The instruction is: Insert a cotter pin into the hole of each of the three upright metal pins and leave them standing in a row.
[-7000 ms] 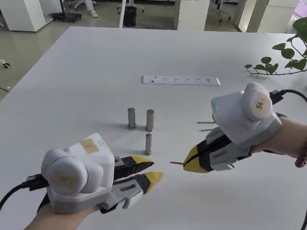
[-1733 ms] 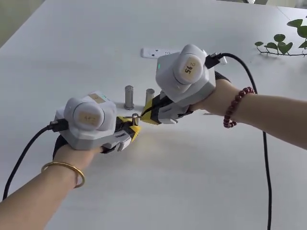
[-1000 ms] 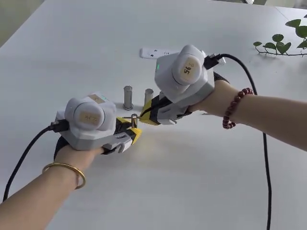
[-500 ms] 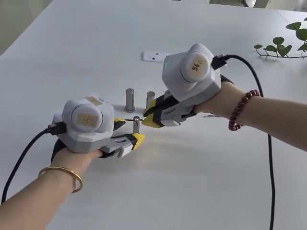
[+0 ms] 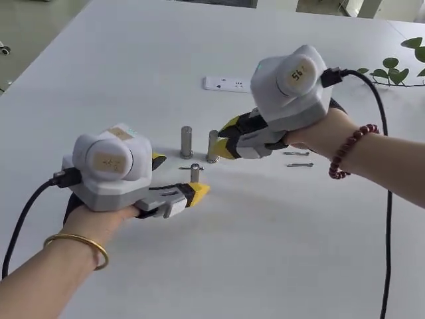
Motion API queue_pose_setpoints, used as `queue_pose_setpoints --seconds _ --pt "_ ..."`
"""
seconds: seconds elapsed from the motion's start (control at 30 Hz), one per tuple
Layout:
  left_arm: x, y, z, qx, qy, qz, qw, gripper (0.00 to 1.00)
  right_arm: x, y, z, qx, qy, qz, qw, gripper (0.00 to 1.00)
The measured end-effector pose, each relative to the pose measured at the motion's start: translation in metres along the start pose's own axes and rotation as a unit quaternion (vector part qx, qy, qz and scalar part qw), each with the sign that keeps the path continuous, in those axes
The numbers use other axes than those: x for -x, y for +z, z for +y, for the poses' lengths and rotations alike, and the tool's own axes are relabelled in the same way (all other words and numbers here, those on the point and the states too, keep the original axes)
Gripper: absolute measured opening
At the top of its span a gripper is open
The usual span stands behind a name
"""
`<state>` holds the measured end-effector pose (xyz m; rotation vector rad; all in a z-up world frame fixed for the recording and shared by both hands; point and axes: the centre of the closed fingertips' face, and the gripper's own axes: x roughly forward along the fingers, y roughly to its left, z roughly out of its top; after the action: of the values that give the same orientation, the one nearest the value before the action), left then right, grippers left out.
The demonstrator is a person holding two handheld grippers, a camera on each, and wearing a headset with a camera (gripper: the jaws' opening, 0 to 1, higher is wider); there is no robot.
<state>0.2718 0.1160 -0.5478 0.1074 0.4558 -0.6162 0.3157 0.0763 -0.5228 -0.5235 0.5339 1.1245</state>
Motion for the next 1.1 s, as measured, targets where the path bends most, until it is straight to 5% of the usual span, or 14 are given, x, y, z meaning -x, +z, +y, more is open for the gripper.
queue_pose_setpoints --seconds 0.47,0.73,1.1 --pt "0.02 0.005 -0.004 0.014 0.006 -0.01 0.9998 0.76 -0.026 -0.009 -0.036 -0.096 -0.048 -0.041 0.9934 0.26" --pt "0.025 0.005 -0.01 0.0 0.002 -0.012 0.9999 0.85 -0.034 -0.017 -0.034 -0.111 -0.052 -0.051 0.9912 0.23" --pt "0.035 0.005 -0.015 0.02 0.007 -0.017 0.9996 0.98 -0.042 -0.016 -0.025 -0.112 -0.05 -0.051 0.991 0.13"
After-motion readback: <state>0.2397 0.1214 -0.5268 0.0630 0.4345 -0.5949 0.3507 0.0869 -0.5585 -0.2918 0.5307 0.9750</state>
